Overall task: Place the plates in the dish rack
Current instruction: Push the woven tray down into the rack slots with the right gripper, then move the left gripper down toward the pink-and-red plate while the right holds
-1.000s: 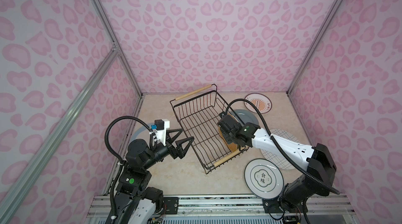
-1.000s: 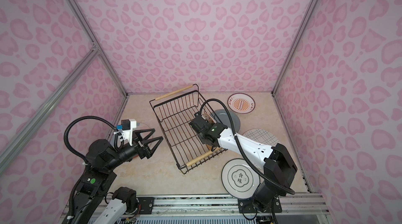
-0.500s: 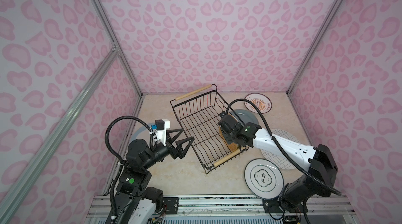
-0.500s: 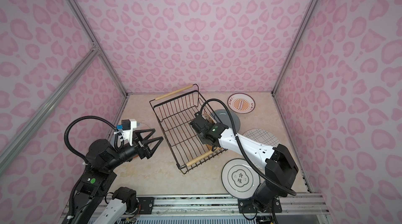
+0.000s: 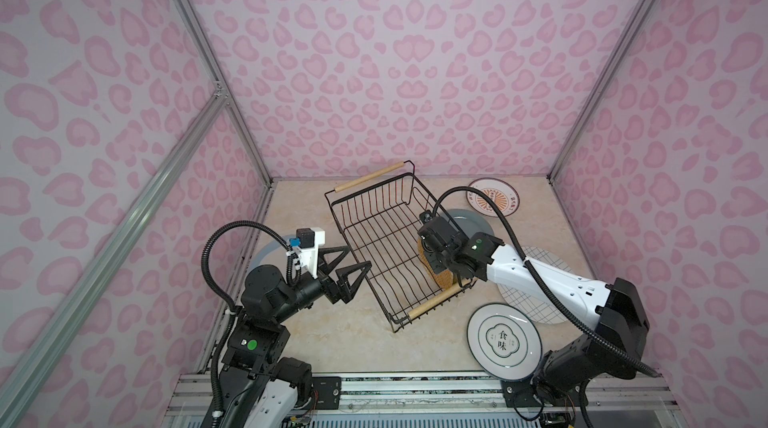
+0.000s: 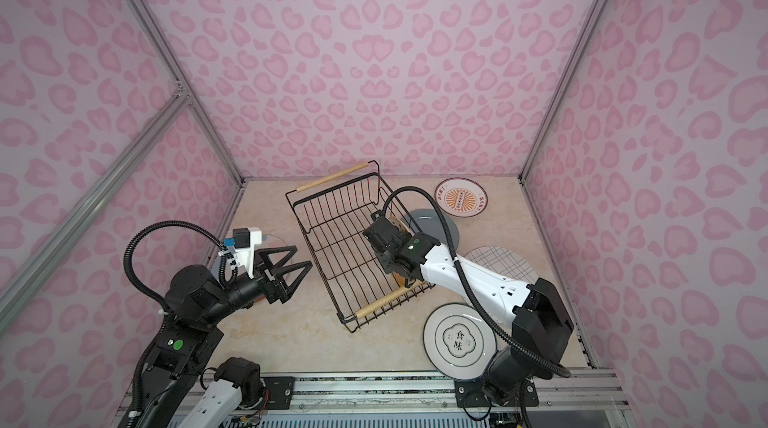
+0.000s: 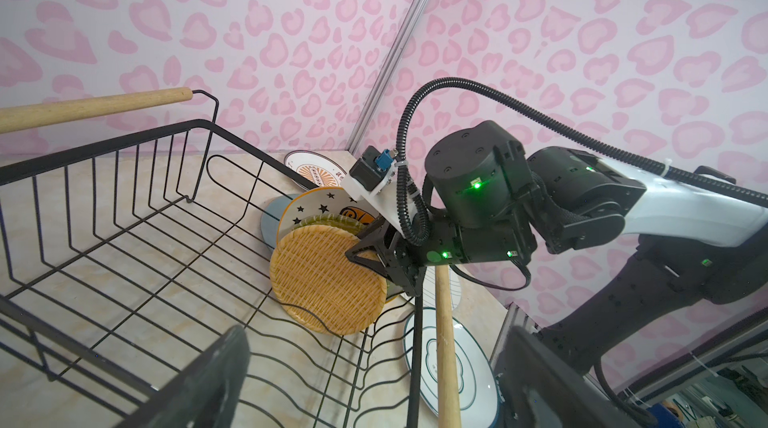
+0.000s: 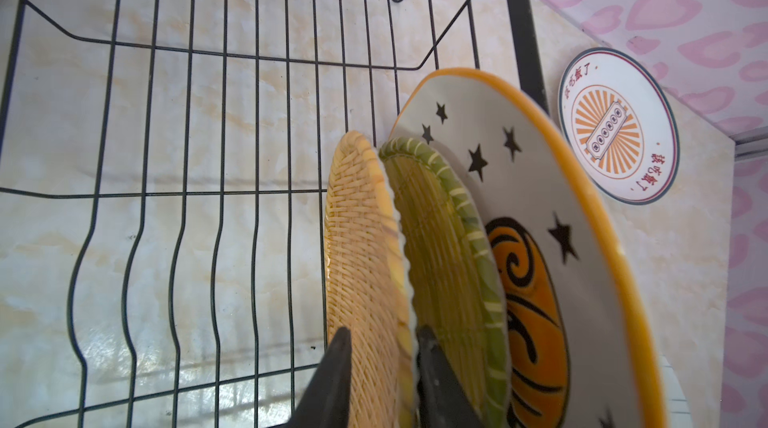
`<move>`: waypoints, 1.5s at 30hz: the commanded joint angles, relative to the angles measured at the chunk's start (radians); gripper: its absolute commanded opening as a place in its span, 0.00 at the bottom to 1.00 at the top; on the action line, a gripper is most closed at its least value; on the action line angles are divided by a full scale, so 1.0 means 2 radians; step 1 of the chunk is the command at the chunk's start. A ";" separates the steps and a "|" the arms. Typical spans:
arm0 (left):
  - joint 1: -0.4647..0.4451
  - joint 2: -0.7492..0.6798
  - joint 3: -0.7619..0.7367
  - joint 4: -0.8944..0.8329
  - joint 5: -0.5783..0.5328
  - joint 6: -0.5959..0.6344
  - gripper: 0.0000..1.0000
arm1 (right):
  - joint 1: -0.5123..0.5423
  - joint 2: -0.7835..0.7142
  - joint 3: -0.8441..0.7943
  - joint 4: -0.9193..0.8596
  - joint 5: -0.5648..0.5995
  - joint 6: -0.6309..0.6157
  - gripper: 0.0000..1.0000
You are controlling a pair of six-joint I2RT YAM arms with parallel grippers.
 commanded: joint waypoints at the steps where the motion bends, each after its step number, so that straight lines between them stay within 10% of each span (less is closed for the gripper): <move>1: 0.001 0.000 -0.002 0.016 0.004 0.004 0.98 | 0.001 -0.002 0.004 0.004 -0.007 0.003 0.29; 32: 0.000 0.000 -0.002 0.015 0.003 0.004 0.98 | 0.007 -0.052 0.011 0.008 -0.031 0.001 0.39; 45: -0.006 0.017 0.006 -0.043 -0.059 0.010 0.97 | 0.004 -0.100 -0.024 0.063 -0.056 -0.020 0.74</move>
